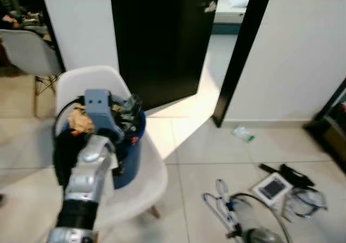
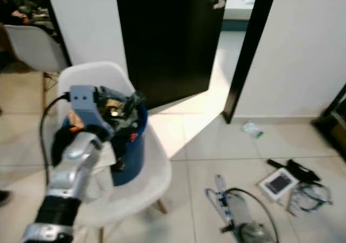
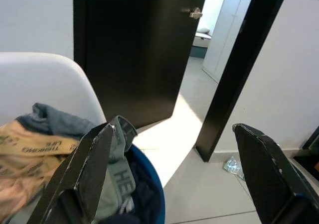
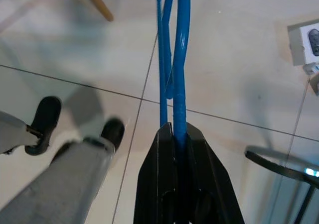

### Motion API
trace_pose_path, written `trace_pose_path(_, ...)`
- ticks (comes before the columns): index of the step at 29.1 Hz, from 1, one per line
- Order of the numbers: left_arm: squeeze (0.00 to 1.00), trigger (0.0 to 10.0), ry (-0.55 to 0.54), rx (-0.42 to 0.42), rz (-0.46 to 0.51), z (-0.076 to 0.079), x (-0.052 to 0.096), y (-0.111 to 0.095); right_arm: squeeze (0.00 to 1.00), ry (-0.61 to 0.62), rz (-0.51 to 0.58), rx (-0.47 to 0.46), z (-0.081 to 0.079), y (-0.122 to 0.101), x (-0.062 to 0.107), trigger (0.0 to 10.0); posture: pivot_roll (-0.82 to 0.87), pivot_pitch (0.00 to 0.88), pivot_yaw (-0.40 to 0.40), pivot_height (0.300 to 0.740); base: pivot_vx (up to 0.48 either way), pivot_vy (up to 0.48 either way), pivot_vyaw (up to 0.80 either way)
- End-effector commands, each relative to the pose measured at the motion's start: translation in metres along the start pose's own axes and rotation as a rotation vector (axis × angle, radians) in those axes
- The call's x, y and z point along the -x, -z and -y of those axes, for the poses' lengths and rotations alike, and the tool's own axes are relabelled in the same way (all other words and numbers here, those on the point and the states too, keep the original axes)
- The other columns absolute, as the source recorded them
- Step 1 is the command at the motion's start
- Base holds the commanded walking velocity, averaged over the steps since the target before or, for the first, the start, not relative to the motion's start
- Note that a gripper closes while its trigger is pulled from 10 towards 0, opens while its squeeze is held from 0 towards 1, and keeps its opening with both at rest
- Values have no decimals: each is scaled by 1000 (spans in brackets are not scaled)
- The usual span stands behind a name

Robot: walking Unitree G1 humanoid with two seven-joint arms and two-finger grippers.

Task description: Hang hanger

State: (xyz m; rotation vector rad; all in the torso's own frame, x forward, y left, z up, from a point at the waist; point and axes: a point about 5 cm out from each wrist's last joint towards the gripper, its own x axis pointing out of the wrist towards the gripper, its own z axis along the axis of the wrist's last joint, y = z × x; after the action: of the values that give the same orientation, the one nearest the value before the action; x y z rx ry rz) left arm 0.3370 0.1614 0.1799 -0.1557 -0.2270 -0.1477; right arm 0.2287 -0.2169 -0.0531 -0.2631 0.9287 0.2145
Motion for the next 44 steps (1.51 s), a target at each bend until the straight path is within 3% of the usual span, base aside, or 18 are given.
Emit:
trace_pose_path(1, 0, 10000, 17, -12, 0, 6, 0, 0, 0, 21, -11, -12, 8, 4, 2, 10000, 10, 0, -43, 740, 334, 0, 0)
trace_pose_path(12, 0, 10000, 18, -74, -89, 10, -2, 9, 0, 23, -17, -6, 8, 5, 2, 10000, 12, 0, -42, 740, 296, 0, 0)
trace_pose_path(20, 0, 10000, -51, -274, -321, 7, -8, 33, 0, 25, -20, 2, 8, 6, 3, 10000, 15, 0, -45, 740, 0, 0, 0)
trace_pose_path(27, 0, 10000, -23, -358, -379, 9, -11, 44, 0, 26, -21, 5, 9, 6, 3, 10000, 17, 0, -54, 740, 0, 0, 0)
trace_pose_path(32, 0, 10000, -41, -403, -424, 1, -11, 53, 0, 25, -21, 11, 10, 6, 3, 10000, 16, 0, -60, 740, 0, 0, 0)
trace_pose_path(34, 0, 10000, -68, -466, -498, -9, -7, 67, 0, 23, -23, 18, 11, 7, 4, 10000, -4, 0, -56, 740, 0, 0, 0)
trace_pose_path(44, 0, 10000, -117, -482, -543, -15, 4, 87, 0, 24, -22, 12, 13, 10, 5, 10000, -53, 0, -51, 740, 0, 0, 0)
